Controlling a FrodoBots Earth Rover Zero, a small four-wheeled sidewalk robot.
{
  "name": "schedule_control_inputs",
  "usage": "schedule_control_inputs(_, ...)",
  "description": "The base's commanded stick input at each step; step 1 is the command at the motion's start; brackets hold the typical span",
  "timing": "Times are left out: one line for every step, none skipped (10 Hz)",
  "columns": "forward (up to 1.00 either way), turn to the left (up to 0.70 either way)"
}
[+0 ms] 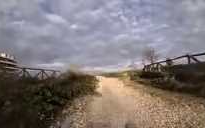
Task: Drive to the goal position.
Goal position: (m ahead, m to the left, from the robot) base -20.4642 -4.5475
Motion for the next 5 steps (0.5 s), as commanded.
schedule_control_inputs(0.5,0.0)
schedule_control_inputs(0.5,0.0)
schedule_control_inputs(0.5,0.0)
schedule_control_inputs(0.5,-0.26)
schedule_control_inputs(0.5,-0.5)
